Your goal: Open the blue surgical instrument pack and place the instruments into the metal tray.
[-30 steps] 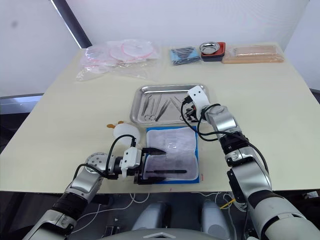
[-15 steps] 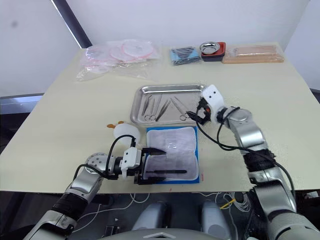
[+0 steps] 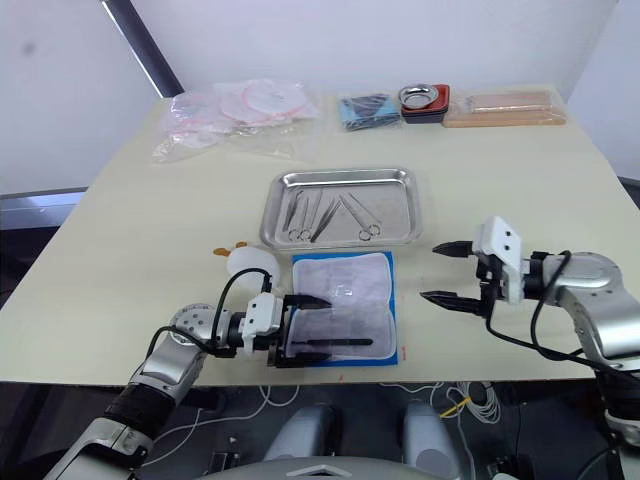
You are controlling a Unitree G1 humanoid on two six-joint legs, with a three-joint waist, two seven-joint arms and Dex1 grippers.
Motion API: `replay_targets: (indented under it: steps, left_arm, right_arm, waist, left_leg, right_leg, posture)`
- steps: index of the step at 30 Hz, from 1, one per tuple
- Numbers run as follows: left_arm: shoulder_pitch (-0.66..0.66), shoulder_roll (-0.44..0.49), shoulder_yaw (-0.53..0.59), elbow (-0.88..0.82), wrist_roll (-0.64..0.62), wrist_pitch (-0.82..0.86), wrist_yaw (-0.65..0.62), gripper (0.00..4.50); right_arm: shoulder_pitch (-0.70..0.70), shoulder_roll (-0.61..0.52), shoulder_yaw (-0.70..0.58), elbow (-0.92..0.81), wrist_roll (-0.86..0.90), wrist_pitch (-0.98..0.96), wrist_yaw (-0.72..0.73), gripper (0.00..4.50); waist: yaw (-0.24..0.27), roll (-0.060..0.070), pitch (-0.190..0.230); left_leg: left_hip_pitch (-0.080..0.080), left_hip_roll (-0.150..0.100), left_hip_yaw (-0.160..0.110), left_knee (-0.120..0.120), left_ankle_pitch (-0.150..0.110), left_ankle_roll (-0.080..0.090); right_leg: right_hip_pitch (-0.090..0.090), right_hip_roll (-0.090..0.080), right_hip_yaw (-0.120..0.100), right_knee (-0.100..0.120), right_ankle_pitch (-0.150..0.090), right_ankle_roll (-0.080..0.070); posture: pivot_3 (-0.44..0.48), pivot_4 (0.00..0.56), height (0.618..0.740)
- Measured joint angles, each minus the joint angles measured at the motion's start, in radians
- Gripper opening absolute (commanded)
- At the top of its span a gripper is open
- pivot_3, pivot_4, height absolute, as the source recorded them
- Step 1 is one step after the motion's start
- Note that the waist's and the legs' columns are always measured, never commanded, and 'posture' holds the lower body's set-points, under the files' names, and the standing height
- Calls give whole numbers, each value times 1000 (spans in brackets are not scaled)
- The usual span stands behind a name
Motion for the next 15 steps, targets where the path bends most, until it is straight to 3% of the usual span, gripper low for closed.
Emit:
replay_targets:
  steps: [5, 15]
  left_arm:
    - [-3, 2, -2, 2, 0, 0, -8, 4500]
    - [-1, 2, 0, 4, -1, -3, -11, 4500]
  right_arm:
    - [22, -72, -35, 37, 60, -66, 158, 4457]
    - [16, -63, -54, 52, 137, -73, 207, 4457]
  waist:
    - [2, 0, 0]
    - [4, 0, 0]
  left_leg:
    - [0, 0, 1, 0, 0, 0]
    - [1, 0, 1, -2, 0, 0]
  right_leg:
    - [0, 0, 0, 0, 0, 0]
    - [0, 0, 0, 0, 0, 0]
  posture:
    - [0, 150, 740]
    - [0, 150, 740]
